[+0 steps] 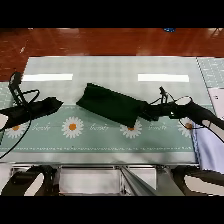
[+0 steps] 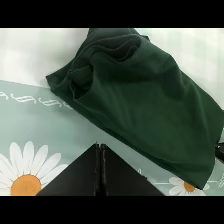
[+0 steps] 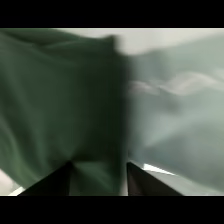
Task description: Fold the shirts.
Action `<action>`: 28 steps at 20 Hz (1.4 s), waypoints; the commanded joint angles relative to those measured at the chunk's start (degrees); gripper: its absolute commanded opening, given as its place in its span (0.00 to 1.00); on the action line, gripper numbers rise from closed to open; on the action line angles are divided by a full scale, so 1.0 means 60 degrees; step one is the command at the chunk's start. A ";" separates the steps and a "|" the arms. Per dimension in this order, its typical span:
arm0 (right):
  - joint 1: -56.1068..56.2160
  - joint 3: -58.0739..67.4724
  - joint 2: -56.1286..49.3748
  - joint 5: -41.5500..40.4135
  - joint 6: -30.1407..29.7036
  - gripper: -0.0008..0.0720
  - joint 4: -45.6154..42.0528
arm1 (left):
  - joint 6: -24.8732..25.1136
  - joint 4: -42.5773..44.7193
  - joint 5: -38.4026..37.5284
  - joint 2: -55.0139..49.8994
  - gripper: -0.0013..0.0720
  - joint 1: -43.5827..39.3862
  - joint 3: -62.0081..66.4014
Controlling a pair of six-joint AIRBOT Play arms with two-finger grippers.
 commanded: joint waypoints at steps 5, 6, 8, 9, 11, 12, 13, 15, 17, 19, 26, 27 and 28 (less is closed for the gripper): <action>0.1319 0.2754 -0.1774 0.0903 -0.0947 0.05 0.0412 | 0.0015 -0.0044 -0.0007 -0.0168 0.04 -0.0004 -0.0004; 0.1377 0.3315 -0.1767 0.1144 -0.0943 0.05 0.0368 | 0.0015 -0.0044 -0.0007 -0.0200 0.04 -0.0004 -0.0004; 0.1395 0.4677 -0.1767 0.1599 -0.0823 0.05 0.0157 | 0.0015 -0.0044 -0.0007 -0.0299 0.04 -0.0004 -0.0004; 0.1395 0.5450 -0.1767 0.1767 -0.0568 0.05 -0.0113 | 0.0015 -0.0044 -0.0007 -0.0372 0.04 -0.0004 -0.0004; 0.1384 0.7253 -0.1767 0.2018 0.0270 0.05 -0.1049 | 0.0015 -0.0044 -0.0011 -0.0543 0.04 -0.0004 -0.0007; 0.1319 0.8116 -0.1767 0.2124 0.0601 0.05 -0.1417 | 0.0015 -0.0044 -0.0011 -0.0605 0.04 -0.0004 -0.0007; 0.1180 0.8936 -0.1767 0.2255 0.0856 0.05 -0.1749 | 0.0015 -0.0044 -0.0007 -0.0648 0.04 -0.0007 -0.0007; 0.0725 1.0375 -0.1767 0.2623 0.1683 0.05 -0.2408 | 0.0022 -0.0044 -0.0029 -0.0656 0.04 -0.0007 -0.0007; 0.0062 1.1475 -0.1752 0.3249 0.2193 0.05 -0.2652 | 0.0018 -0.0040 -0.0029 -0.0656 0.04 -0.0007 -0.0007; -0.0688 1.2142 -0.1585 0.3814 0.2630 0.05 -0.2841 | 0.0018 -0.0040 -0.0047 -0.0656 0.04 -0.0007 -0.0007; -0.4652 1.2371 -0.0025 0.6288 0.3858 0.05 -0.3439 | 0.0018 -0.0044 -0.0036 -0.0652 0.04 -0.0007 -0.0004; -0.5176 1.2367 0.0168 0.6943 0.4014 0.05 -0.3923 | 0.0018 -0.0044 -0.0029 -0.0652 0.04 -0.0007 -0.0004; -0.5635 1.2356 0.0342 0.7577 0.4091 0.04 -0.4455 | 0.0018 -0.0044 -0.0007 -0.0652 0.04 -0.0007 -0.0004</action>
